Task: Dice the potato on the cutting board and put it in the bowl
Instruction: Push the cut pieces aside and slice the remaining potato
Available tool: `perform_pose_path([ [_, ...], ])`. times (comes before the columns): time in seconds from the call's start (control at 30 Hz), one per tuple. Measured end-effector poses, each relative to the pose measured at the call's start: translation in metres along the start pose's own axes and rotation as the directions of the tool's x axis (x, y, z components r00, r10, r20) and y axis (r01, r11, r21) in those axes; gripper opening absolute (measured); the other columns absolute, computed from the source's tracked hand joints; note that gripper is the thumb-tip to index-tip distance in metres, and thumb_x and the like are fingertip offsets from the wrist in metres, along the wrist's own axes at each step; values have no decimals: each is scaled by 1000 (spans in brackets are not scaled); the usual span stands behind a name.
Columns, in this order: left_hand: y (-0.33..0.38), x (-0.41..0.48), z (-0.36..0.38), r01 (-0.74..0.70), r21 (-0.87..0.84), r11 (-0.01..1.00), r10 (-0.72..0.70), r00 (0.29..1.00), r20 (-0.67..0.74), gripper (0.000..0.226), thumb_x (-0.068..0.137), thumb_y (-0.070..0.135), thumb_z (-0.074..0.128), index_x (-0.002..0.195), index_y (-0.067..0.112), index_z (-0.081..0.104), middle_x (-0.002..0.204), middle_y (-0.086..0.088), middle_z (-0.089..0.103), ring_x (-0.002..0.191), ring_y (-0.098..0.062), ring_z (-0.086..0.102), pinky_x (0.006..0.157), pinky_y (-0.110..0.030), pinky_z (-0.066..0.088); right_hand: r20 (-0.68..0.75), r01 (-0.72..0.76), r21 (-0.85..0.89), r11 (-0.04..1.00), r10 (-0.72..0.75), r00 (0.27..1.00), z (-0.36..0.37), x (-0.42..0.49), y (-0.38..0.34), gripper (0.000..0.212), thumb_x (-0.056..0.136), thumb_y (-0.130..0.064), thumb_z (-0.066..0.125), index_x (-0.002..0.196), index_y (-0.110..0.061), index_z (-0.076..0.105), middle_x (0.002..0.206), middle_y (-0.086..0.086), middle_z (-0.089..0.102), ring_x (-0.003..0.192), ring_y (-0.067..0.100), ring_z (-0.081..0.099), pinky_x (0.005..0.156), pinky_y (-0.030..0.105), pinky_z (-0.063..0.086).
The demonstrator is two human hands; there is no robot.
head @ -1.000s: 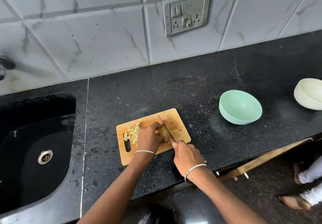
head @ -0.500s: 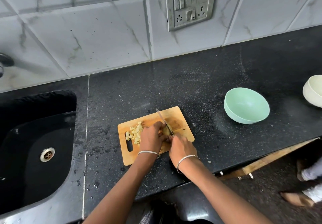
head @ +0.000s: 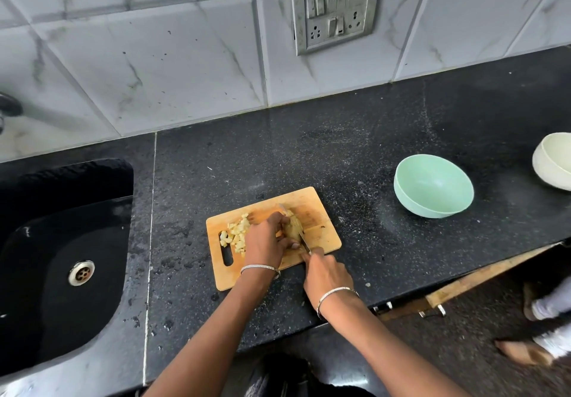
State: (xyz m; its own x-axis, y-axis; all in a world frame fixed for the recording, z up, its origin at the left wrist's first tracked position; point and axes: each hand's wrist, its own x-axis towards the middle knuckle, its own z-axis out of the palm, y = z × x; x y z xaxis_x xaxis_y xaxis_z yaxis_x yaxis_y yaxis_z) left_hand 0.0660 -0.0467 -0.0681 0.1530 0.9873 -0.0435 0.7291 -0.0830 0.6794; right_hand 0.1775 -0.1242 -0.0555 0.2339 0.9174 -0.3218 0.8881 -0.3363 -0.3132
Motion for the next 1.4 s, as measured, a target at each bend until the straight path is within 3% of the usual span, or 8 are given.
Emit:
perform_pose_path([
  [0.33,-3,-7,5,5,-75,997,-7,1000,-28,50,66,17,87,109,15,61,102,-3,72,98,-18,67,86,-35,55,78,-3,45,999,-1,997,-8,-68,48,37,104,-42,27,109,-16,52,107,10,66,102,33,64,72,38,44],
  [0.47,-4,-13,6,20,-171,985,-26,999,-37,48,67,11,86,109,12,62,102,-1,71,98,-11,65,87,-23,52,49,16,-48,999,-14,999,-34,-79,60,39,103,-44,27,104,-17,55,104,11,66,100,35,63,69,38,40],
  [0.7,-4,-11,2,75,-229,971,-85,996,-36,42,74,7,81,111,13,62,96,7,68,96,-6,65,92,-23,51,95,37,-79,996,-30,995,-50,-72,46,43,104,-43,25,105,-14,56,108,12,64,102,36,62,70,36,38],
  [0.9,-1,-8,1,72,-212,975,-85,995,-55,42,70,8,84,107,12,64,90,7,66,89,-5,63,84,-17,49,69,9,-68,998,-4,998,-69,-74,57,40,104,-47,22,95,-19,49,106,9,62,101,36,61,67,36,35],
  [1.03,1,-9,5,59,-185,981,-72,995,-65,47,65,13,87,104,13,63,95,0,70,89,-8,66,84,-26,54,-21,-25,30,999,26,999,-55,-46,53,33,104,-45,25,89,-21,41,103,12,65,98,38,62,67,38,35],
  [1.17,3,-3,0,75,-154,985,-81,996,-37,55,61,18,90,108,17,61,97,3,69,87,-9,67,81,-28,55,-65,-24,101,995,30,997,-40,-27,47,33,104,-41,27,95,-16,48,101,13,66,97,38,63,66,39,36],
  [1.3,7,3,-7,83,-64,994,-83,996,15,57,60,23,90,110,25,62,88,7,67,81,-6,65,65,-22,46,-80,58,113,992,-49,996,-31,-25,36,33,104,-40,26,99,-16,48,99,12,66,94,38,63,65,39,37],
  [1.4,6,4,-5,80,-77,994,-79,997,16,51,63,19,89,109,20,66,92,6,70,85,-7,66,71,-21,49,-53,98,109,989,-92,994,-27,-25,28,34,105,-40,25,102,-15,48,101,13,66,95,38,62,65,38,35],
])
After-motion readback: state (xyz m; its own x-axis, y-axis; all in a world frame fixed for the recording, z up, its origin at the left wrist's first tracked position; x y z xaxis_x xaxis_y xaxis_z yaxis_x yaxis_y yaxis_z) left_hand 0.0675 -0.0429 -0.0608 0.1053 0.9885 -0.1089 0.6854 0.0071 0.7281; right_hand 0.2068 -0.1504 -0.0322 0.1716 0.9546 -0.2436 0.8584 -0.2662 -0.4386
